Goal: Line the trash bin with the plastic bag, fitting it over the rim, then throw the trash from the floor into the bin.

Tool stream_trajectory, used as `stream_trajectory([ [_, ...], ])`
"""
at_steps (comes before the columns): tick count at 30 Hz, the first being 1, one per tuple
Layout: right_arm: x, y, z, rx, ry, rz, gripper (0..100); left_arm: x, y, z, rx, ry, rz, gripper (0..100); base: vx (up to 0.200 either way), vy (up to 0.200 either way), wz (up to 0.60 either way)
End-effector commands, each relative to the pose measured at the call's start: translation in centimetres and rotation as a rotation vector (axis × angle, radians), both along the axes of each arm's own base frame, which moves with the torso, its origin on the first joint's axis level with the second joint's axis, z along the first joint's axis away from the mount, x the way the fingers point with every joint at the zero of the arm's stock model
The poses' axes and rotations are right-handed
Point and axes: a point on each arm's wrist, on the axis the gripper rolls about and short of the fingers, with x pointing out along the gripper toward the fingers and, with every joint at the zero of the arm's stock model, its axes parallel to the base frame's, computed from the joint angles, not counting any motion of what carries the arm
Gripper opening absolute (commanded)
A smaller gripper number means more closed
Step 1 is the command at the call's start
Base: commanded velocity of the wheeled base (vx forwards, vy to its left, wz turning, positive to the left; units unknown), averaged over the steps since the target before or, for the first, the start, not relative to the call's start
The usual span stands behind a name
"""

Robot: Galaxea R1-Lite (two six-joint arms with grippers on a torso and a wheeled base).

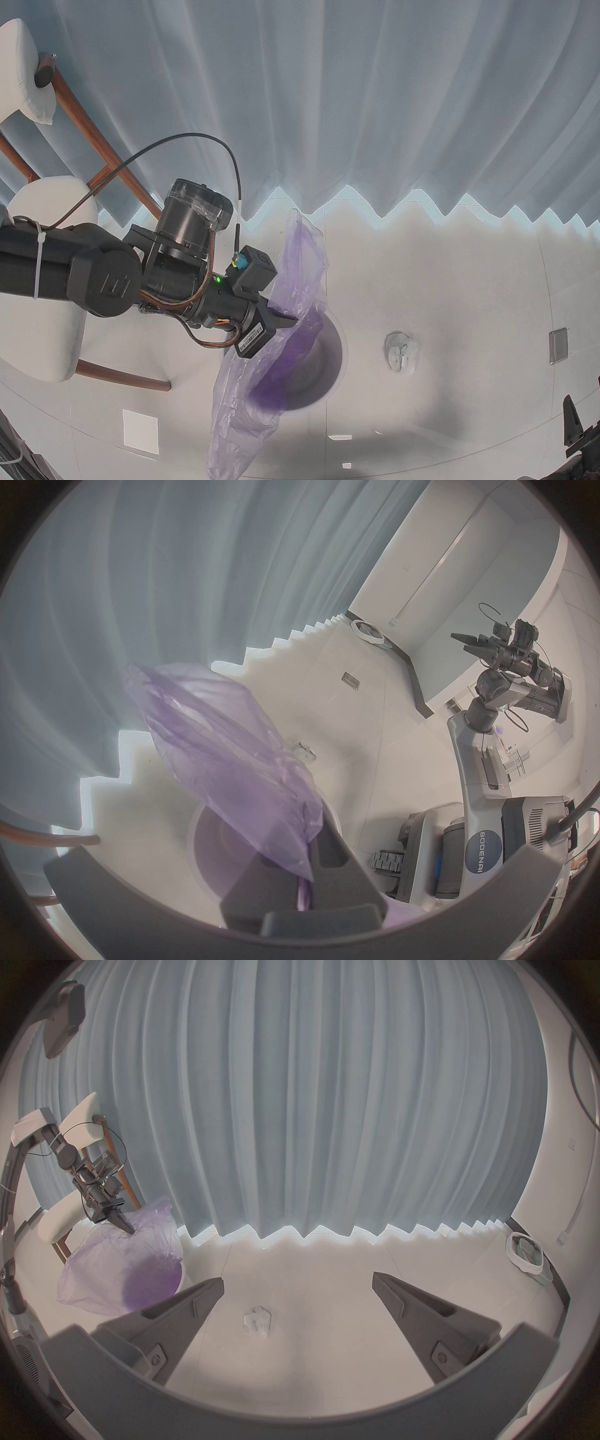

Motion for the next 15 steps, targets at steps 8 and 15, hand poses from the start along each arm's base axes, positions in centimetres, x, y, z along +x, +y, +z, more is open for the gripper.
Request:
stream_trajectory([
  [8, 0.0, 0.0, -0.5, 0.000, 0.002, 0.000, 100, -1.5, 0.6, -1.5, 0.041, 0.009, 0.013, 0, 0.000, 0.000, 0.00],
  [15, 0.0, 0.0, -0.5, -0.003, 0.001, 0.006, 100, -1.8, -0.6, -1.7, 0.034, -0.040, 0.001, 0, 0.000, 0.000, 0.00],
])
